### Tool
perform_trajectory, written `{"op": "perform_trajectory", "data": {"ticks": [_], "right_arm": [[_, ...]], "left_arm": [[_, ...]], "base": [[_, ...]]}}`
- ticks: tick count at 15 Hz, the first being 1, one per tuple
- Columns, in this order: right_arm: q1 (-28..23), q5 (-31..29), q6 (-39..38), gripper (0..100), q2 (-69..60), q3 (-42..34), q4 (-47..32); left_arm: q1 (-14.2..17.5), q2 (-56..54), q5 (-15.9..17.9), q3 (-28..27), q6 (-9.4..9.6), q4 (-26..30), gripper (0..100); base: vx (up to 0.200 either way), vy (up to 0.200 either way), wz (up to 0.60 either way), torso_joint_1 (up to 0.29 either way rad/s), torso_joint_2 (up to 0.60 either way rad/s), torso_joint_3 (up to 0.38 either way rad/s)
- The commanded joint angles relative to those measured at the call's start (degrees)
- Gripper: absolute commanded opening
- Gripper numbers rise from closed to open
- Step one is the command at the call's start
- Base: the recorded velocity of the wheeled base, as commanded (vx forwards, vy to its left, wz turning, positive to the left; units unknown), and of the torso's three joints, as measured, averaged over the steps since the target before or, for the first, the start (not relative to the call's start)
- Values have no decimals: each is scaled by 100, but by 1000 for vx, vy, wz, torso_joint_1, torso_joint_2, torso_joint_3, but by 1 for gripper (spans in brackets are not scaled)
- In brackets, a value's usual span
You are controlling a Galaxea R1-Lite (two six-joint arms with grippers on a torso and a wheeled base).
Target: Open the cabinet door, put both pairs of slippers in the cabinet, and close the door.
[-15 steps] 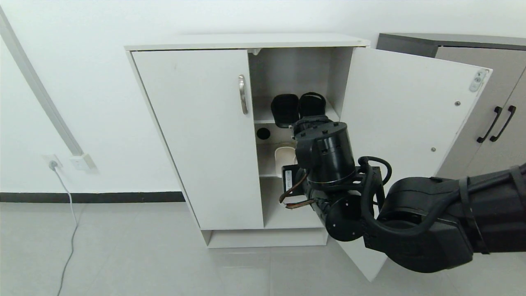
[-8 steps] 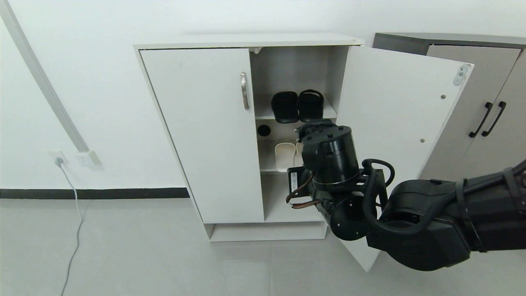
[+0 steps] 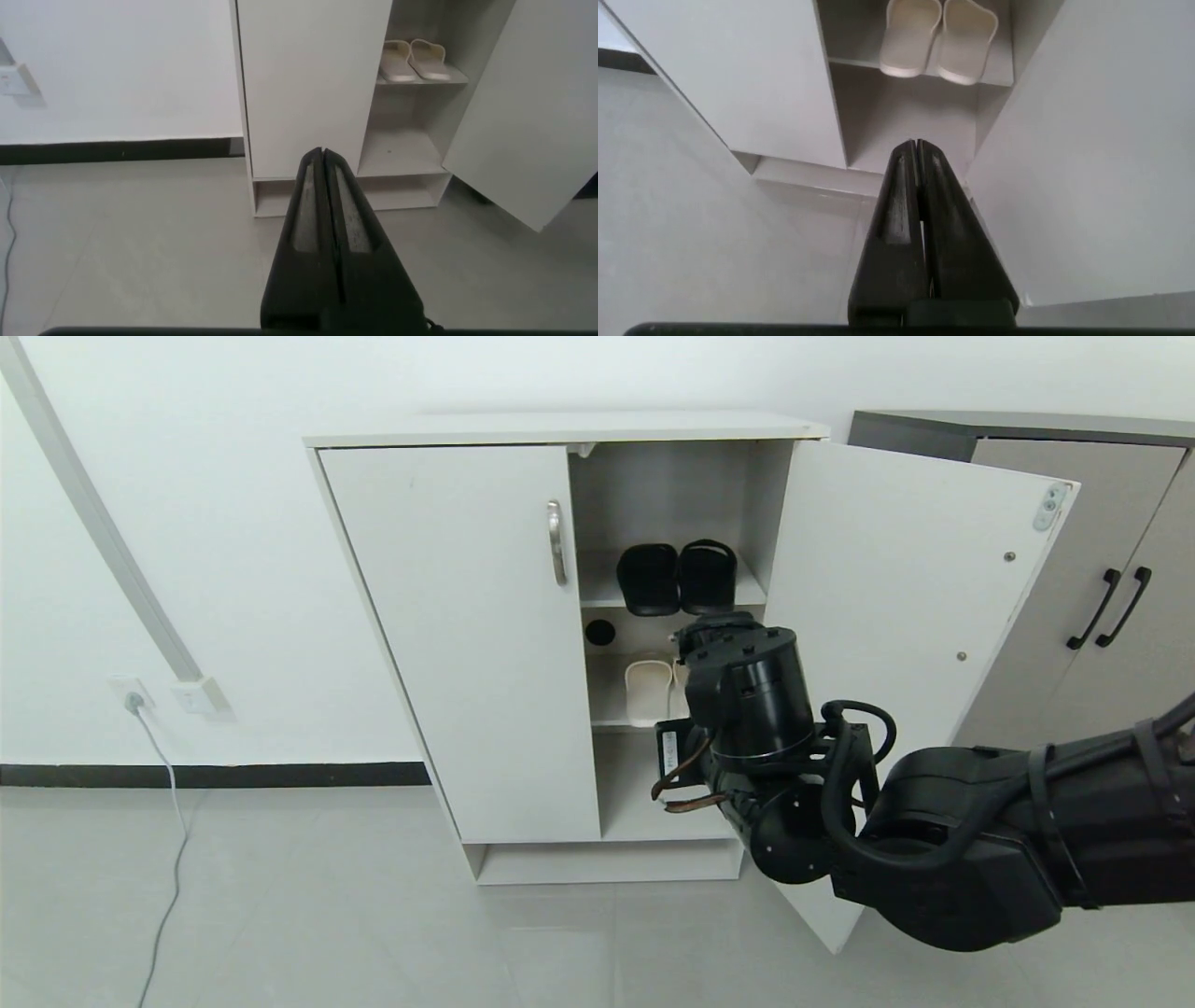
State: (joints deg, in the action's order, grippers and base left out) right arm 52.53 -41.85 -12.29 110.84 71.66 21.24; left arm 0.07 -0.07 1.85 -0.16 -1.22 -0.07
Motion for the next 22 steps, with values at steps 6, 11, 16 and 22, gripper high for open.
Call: {"op": "perform_trajectory", "data": {"ticks": [6, 11, 16, 22], "right_arm": [[-15, -7, 33, 0, 96, 24, -32], [-23, -7, 42, 0, 105, 15, -23], [-59, -7, 42, 0, 105, 15, -23], [-59, -7, 42, 0, 114, 6, -23]], "left_arm": [[1, 7, -1, -2, -1, -1, 0], [1, 7, -1, -2, -1, -1, 0], [1, 7, -1, -2, -1, -1, 0], [1, 7, -1, -2, -1, -1, 0]], "base": [[0, 0, 0, 2, -23, -23], [0, 0, 0, 24, -331, -344], [0, 0, 0, 90, -480, -353], [0, 0, 0, 140, -471, -323]]}}
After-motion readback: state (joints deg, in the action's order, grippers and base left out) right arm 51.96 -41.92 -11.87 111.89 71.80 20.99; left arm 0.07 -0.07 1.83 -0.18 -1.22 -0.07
